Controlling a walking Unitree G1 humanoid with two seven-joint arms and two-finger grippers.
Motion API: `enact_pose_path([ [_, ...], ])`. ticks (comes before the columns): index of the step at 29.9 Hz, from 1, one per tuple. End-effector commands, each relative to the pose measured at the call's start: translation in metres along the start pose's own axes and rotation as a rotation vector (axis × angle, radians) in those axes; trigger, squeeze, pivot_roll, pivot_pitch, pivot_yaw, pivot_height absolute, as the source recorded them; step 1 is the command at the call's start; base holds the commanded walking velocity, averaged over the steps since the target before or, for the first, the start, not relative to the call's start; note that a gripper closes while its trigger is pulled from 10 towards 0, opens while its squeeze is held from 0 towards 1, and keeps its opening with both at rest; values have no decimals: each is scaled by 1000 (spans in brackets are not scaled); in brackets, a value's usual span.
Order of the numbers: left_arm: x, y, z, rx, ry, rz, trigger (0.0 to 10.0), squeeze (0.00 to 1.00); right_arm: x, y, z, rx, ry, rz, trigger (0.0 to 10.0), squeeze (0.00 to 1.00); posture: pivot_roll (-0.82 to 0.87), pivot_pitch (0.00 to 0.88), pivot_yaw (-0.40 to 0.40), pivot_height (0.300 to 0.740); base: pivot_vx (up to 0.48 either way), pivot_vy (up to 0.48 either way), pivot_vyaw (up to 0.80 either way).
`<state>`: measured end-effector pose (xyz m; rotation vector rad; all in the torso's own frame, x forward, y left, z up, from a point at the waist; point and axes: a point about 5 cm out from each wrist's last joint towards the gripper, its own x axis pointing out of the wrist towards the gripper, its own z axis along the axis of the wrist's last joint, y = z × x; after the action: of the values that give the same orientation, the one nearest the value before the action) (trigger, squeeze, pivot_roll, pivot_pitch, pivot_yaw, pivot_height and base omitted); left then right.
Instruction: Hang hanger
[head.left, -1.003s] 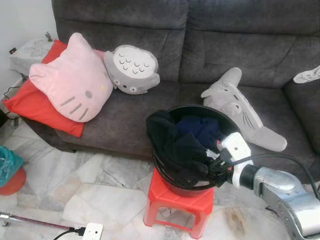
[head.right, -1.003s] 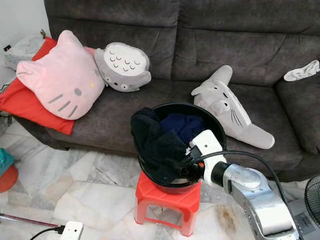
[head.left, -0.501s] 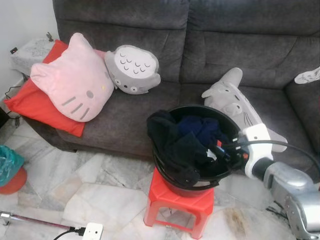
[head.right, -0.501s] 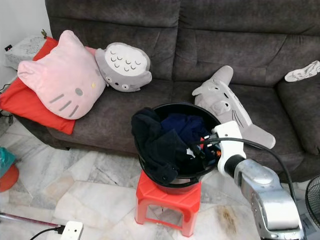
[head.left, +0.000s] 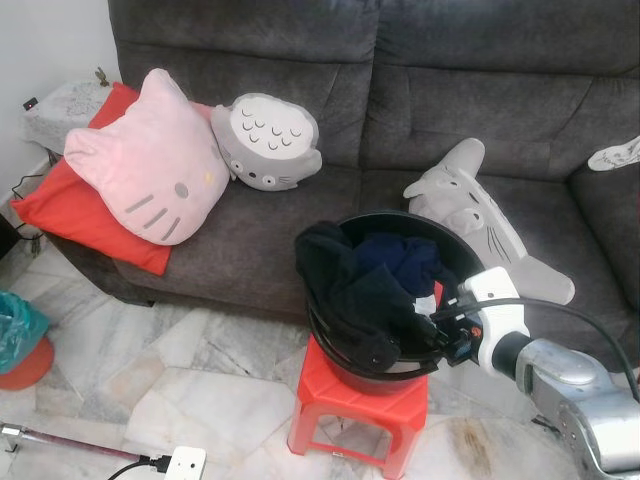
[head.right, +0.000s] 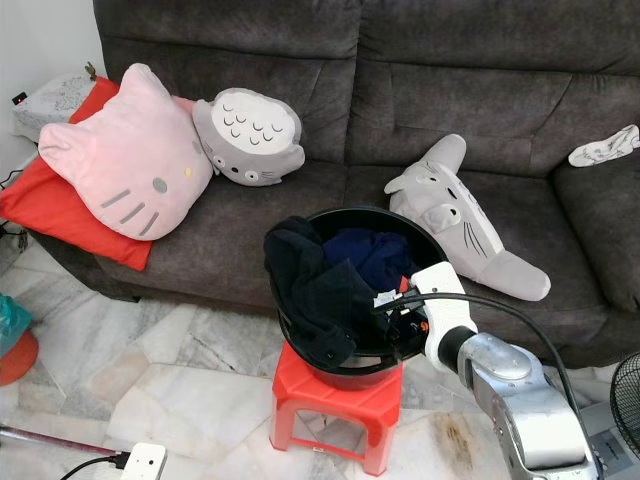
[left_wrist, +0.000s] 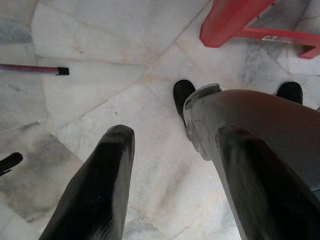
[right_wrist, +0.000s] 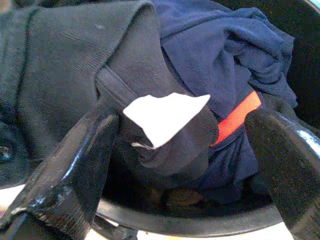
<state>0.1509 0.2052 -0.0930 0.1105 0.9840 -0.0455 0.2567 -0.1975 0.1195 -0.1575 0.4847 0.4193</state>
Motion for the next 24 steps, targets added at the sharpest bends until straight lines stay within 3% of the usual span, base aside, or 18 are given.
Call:
enact_pose_path([
  [1, -2, 0, -9, 22, 37, -4, 10000, 0, 2, 0, 0, -14, 4, 0, 10000, 0, -116, 56, 19, 740, 0, 0, 0],
  [10, -2, 0, -9, 13, 34, -2, 10000, 0, 21, 3, 4, -21, -30, 36, 10000, 0, -108, 75, 14, 740, 0, 0, 0],
  [23, -2, 1, -8, 7, 33, 3, 10000, 0, 29, 3, -9, -29, 22, 27, 10000, 0, -104, 91, 18, 740, 0, 0, 0],
  [24, -2, 1, -8, 8, 32, 3, 10000, 0, 29, 2, -10, -23, 20, 23, 6353, 0, -102, 91, 17, 740, 0, 0, 0],
])
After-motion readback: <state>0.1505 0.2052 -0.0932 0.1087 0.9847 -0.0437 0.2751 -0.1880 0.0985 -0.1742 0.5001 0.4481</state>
